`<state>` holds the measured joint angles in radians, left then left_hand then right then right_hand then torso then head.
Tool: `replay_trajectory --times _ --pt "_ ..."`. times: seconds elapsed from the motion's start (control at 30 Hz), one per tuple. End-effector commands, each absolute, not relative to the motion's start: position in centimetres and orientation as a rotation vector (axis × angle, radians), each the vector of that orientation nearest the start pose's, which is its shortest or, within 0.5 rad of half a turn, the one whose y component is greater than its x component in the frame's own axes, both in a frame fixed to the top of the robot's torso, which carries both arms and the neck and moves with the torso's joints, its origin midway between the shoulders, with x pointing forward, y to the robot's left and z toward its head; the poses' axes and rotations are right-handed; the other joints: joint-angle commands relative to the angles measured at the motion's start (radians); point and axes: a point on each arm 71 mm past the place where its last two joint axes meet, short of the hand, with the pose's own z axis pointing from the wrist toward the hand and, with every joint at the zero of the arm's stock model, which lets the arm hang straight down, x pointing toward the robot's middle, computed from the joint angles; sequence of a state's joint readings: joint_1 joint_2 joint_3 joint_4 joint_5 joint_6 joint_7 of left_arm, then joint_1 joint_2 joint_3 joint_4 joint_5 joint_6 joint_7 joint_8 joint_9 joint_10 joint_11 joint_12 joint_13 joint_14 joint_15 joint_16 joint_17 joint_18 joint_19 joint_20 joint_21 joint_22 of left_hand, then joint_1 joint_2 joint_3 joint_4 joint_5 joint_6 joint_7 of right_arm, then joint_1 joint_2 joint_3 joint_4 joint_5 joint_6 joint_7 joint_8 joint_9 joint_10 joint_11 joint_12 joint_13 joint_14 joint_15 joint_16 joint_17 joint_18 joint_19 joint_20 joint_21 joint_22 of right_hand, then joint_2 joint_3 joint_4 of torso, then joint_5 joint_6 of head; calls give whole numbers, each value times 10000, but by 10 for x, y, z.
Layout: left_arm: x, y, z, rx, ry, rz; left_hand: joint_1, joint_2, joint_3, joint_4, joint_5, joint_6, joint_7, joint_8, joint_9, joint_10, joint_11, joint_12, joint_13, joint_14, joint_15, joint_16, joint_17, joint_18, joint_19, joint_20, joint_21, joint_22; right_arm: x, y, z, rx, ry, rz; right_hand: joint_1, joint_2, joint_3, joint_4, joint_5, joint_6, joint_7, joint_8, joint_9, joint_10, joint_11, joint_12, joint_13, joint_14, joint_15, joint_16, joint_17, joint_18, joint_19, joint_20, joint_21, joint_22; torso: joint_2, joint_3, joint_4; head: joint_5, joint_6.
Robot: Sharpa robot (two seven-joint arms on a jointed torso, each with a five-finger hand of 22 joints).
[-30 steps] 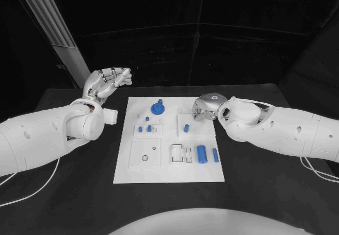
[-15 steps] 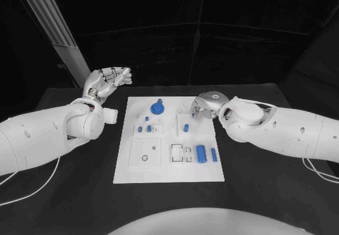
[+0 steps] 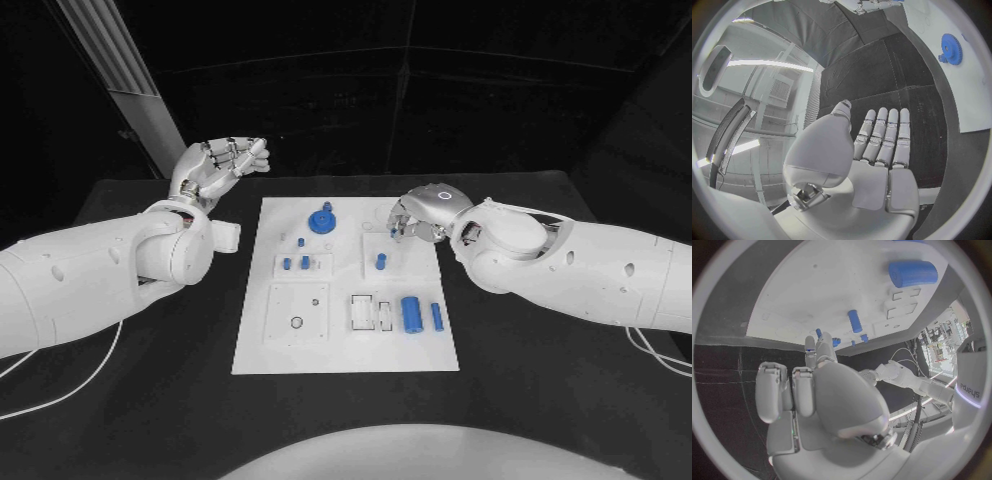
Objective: Assemble the parts on the task board
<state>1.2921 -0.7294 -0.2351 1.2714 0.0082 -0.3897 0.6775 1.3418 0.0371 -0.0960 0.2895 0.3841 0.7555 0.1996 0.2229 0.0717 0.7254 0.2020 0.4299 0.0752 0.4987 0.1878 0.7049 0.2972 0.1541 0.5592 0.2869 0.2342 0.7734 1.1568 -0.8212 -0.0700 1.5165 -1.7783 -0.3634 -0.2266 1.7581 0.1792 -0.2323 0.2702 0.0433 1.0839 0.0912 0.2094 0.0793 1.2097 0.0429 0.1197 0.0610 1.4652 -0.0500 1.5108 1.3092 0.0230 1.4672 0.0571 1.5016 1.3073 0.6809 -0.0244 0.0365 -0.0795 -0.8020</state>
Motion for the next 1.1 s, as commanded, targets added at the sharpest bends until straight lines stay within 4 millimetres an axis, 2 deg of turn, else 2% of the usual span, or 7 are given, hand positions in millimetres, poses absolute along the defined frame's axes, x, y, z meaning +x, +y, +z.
replay_trajectory --times 0.03,0.1,0.27,0.33,0.57,0.87,1.1 --pt "524 237 -180 -7706 10812 -14871 -6 75 -62 17 48 -68 383 67 -1 -61 -15 31 -12 -102 1 41 -16 58 76 1 -68 -12 470 -190 -200 -3535 15183 4825 103 -8 67 8 40 86 49 6 24 80 -4 -51 -4 819 75 0 1335 -65 695 29 45 2366 -8 -16 12 -7 21" --pt "524 237 -180 -7709 10816 -14867 2 86 -69 19 52 -70 382 83 0 -71 -16 50 -14 -109 2 59 -34 58 79 1 -69 -15 467 -190 -198 -3506 15080 4958 106 -13 67 14 40 90 55 2 23 89 2 -63 -3 819 88 0 1335 -70 703 38 60 2372 -1 -5 -1 20 26" --pt "524 236 -181 -7713 10832 -14872 2 86 -69 19 52 -70 382 83 0 -71 -16 50 -14 -109 2 59 -34 58 79 1 -69 -15 462 -184 -191 -3328 14828 5516 129 -28 75 28 40 99 80 -17 19 124 20 -105 -2 822 142 9 1351 -72 707 72 67 2376 -3 -19 9 28 40" --pt "525 236 -181 -7712 10833 -14871 2 86 -69 19 52 -70 382 83 0 -71 -16 50 -14 -109 2 59 -34 58 79 1 -69 -15 461 -181 -190 -3310 14734 5715 136 -33 77 29 40 101 85 -21 19 132 24 -113 -2 822 154 10 1353 -72 706 80 66 2376 8 -11 17 33 59" --pt "525 236 -182 -7712 10842 -14867 5 93 -74 19 54 -72 382 91 0 -76 -16 61 -15 -113 1 70 -44 58 81 1 -69 -17 456 -161 -185 -3376 14278 6592 196 -59 97 30 40 130 120 -43 16 191 55 -173 -1 822 221 13 1354 -74 707 132 67 2378 1 -15 19 128 30" --pt "526 235 -183 -7723 10859 -14854 5 93 -74 19 54 -72 382 91 0 -76 -16 61 -15 -113 1 70 -44 58 81 1 -69 -17 448 -128 -183 -3826 14202 7458 264 -41 145 30 41 136 165 -77 9 235 98 -241 -2 823 275 22 1367 -73 704 180 61 2377 5 -10 18 523 -37" --pt "525 235 -184 -7727 10867 -14864 5 93 -74 19 54 -72 382 91 0 -76 -16 61 -15 -113 1 70 -44 58 81 1 -69 -17 443 -108 -184 -4241 14462 7852 320 -20 190 21 41 131 197 -105 3 254 126 -293 -3 827 305 36 1395 -78 715 209 82 2386 19 -8 25 655 -116"
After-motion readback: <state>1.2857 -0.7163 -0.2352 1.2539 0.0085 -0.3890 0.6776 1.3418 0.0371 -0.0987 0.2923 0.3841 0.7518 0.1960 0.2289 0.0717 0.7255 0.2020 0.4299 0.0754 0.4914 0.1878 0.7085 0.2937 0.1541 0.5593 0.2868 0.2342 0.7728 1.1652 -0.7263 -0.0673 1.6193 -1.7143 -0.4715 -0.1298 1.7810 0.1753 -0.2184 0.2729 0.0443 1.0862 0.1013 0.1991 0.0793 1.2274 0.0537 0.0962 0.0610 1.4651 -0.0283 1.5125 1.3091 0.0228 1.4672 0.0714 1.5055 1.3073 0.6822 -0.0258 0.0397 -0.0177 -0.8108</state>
